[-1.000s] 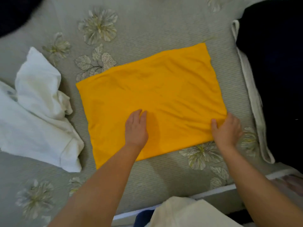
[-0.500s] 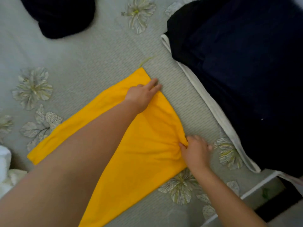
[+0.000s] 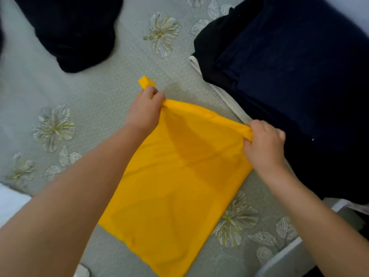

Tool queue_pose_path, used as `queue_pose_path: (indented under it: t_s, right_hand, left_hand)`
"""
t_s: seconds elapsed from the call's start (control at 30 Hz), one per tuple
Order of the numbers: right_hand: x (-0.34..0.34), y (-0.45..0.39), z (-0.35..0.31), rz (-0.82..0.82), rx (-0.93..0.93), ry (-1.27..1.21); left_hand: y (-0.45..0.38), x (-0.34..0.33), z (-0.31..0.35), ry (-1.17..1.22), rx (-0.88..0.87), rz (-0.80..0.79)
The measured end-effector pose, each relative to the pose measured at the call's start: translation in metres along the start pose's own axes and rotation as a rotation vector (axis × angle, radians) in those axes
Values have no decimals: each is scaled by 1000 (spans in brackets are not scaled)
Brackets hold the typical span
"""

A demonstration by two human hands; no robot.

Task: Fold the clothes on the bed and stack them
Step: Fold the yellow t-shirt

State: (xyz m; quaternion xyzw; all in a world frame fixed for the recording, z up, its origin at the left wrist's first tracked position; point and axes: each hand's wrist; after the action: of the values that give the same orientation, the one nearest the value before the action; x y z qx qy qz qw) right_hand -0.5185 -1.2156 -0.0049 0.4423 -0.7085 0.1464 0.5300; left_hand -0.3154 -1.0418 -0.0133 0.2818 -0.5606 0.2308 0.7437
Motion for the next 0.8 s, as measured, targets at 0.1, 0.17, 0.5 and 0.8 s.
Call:
queue_pose_path:
  t_s: [0.1, 0.17, 0.5, 0.8]
  right_hand:
    - [3, 26, -17, 52, 125, 12]
    - [-2, 58, -32, 41, 218, 12]
    - [-111, 238, -76, 67, 378, 26]
    - [-183, 308, -98, 87, 321, 230]
  left_hand:
    - [44, 12, -11, 39, -57, 94]
    - [83, 15, -20, 21, -91, 79]
    - [249, -4, -71, -79, -118, -131]
    - [310, -48, -108, -183, -84, -176]
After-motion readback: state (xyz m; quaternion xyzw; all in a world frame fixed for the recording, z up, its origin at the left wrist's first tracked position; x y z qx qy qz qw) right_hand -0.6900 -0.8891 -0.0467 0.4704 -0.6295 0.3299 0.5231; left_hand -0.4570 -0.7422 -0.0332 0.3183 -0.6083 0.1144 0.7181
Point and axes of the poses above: each hand's wrist, its own y-axis away from the middle knuckle, its own x-axis out of the back of the hand, z = x × y, and after that the axes turned 3 degrees about -z, right-handed
